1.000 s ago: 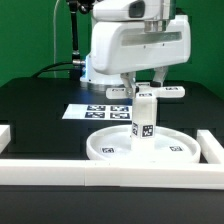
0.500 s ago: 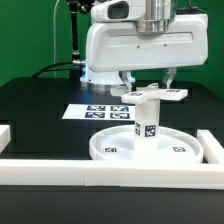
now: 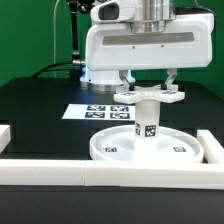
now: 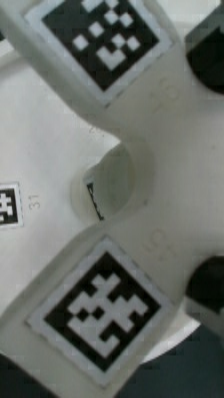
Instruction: Assemble round table
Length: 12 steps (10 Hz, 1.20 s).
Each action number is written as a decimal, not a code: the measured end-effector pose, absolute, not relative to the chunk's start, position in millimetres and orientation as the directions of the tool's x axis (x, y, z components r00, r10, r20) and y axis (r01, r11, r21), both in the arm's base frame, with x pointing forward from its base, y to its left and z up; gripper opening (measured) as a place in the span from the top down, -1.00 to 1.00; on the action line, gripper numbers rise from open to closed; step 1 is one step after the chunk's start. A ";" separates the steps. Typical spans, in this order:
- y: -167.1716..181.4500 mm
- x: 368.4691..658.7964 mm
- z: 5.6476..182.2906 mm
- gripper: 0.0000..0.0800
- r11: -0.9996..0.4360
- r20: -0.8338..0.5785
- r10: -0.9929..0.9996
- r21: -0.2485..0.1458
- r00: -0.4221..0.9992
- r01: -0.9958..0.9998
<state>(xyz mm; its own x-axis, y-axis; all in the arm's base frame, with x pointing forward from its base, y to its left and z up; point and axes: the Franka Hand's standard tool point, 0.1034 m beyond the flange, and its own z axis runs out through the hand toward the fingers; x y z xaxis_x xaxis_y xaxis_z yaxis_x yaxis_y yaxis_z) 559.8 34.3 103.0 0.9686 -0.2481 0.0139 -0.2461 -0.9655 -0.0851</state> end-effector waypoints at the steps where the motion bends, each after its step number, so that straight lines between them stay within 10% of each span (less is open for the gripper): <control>1: 34.5 560.3 103.1 -0.11 -0.941 0.013 -0.328 -0.090 0.945 -0.325; 12: 36.5 561.4 101.5 -0.11 -0.144 -0.104 -0.983 -0.081 0.152 -0.986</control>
Offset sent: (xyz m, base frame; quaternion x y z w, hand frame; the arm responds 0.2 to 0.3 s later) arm -0.0094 0.0011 -0.0064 0.0122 0.0063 0.3083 0.9512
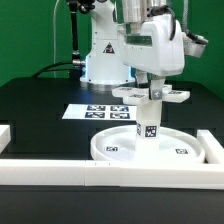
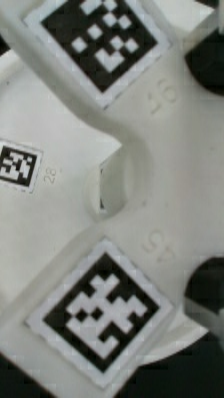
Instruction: Assemble round table
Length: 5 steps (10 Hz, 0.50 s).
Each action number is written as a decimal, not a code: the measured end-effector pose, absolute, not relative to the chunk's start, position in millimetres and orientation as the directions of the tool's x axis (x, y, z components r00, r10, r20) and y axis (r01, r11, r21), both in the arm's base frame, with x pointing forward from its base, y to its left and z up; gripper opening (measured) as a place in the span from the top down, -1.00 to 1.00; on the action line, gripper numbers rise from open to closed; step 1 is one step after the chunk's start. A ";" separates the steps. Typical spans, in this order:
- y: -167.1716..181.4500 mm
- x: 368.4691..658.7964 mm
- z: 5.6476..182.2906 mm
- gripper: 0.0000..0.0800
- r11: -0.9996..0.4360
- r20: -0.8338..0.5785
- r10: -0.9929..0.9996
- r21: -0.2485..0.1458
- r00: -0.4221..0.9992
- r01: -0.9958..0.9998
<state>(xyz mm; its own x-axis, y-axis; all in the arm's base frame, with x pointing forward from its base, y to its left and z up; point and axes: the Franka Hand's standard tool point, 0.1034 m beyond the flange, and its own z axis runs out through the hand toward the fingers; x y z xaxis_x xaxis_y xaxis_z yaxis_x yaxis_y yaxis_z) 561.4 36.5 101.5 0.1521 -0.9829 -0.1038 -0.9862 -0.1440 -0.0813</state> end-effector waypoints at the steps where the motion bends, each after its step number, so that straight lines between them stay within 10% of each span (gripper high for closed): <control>1: 37.5 561.4 101.5 -0.30 -0.125 -0.111 -0.985 -0.081 0.134 -0.989; 5: 41.1 567.5 118.1 -0.61 -0.306 -0.133 -0.941 -0.060 0.312 -0.950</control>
Offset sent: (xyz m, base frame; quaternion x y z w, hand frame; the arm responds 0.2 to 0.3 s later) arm 0.0067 -0.0074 0.0205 -0.0526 0.0015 -0.1102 0.9925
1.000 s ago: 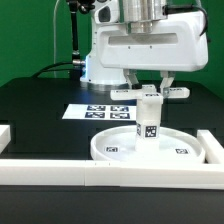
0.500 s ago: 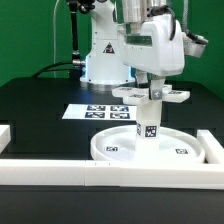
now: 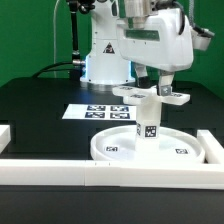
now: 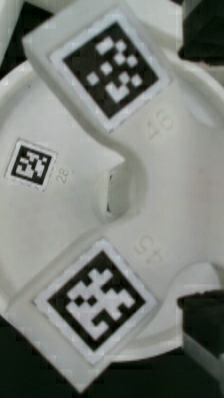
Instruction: Assemble round table
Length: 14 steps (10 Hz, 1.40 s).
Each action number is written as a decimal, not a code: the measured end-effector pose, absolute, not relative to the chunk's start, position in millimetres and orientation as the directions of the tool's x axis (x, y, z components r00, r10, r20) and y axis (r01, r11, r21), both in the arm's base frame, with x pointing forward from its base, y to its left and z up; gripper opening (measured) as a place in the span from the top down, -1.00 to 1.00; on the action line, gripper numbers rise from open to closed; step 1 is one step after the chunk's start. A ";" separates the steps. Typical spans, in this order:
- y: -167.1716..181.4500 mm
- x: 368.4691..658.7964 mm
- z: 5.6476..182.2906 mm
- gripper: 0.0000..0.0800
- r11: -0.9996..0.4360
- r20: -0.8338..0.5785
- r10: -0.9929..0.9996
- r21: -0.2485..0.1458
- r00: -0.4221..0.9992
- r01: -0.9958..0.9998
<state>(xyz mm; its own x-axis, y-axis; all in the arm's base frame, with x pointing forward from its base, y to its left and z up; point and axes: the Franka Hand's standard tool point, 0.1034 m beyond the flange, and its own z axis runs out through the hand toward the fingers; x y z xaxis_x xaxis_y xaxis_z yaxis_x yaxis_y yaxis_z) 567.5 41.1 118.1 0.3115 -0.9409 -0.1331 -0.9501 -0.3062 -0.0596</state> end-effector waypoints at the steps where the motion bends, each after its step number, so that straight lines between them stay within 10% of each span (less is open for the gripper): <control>1: 42.6 569.9 127.4 -0.62 -0.343 -0.139 -0.927 -0.064 0.349 -0.937; 5: 45.5 571.3 130.3 -0.62 -0.431 -0.133 -0.889 -0.075 0.438 -0.899; 9: 57.6 570.2 128.8 -0.62 -0.857 -0.056 -0.502 -0.101 0.863 -0.505; 14: 53.7 570.8 128.9 -0.62 -0.982 -0.013 -0.148 -0.116 0.989 -0.149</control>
Offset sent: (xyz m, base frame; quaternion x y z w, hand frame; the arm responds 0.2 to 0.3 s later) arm 0.0000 0.0000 0.0000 0.0000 0.0000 -0.0650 0.9979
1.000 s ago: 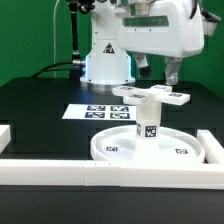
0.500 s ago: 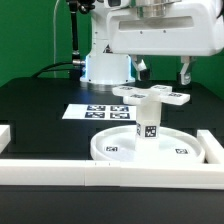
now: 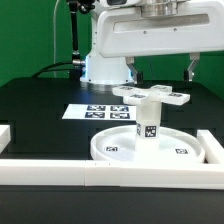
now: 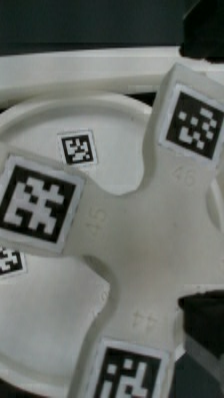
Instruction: Assemble round table
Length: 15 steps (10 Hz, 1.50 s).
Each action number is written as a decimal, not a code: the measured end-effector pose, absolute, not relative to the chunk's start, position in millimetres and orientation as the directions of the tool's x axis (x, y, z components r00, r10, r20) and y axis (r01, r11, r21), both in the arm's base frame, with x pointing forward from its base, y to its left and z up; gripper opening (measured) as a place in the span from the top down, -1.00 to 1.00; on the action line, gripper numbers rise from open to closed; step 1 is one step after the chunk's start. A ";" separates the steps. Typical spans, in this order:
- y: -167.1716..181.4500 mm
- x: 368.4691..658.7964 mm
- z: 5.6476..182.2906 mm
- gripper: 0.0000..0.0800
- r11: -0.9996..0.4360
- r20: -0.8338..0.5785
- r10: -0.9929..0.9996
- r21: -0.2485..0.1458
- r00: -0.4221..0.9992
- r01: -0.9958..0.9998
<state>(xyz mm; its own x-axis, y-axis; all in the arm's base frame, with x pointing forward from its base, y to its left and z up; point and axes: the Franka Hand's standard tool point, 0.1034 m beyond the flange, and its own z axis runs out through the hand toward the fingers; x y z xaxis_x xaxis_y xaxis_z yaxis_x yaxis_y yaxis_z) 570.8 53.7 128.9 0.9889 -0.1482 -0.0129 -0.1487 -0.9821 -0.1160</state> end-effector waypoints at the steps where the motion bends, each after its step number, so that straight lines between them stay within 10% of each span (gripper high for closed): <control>1: 53.1 570.8 128.9 -0.62 -0.992 -0.002 -0.059 -0.114 0.998 -0.058; 6: 48.9 572.8 129.6 -0.62 -0.847 0.050 0.529 -0.026 0.847 0.531; 15: 40.2 571.3 126.0 -0.62 -0.218 -0.015 0.976 0.039 0.218 0.975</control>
Offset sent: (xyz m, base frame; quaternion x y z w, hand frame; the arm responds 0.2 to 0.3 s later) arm -0.0029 0.0006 0.0006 -0.0231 0.0174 -0.3319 0.9429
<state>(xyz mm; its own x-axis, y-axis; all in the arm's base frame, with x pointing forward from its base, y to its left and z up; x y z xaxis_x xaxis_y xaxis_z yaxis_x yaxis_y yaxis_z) 571.3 40.2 126.0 0.2184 0.9758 -0.0149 0.9753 -0.2177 0.0386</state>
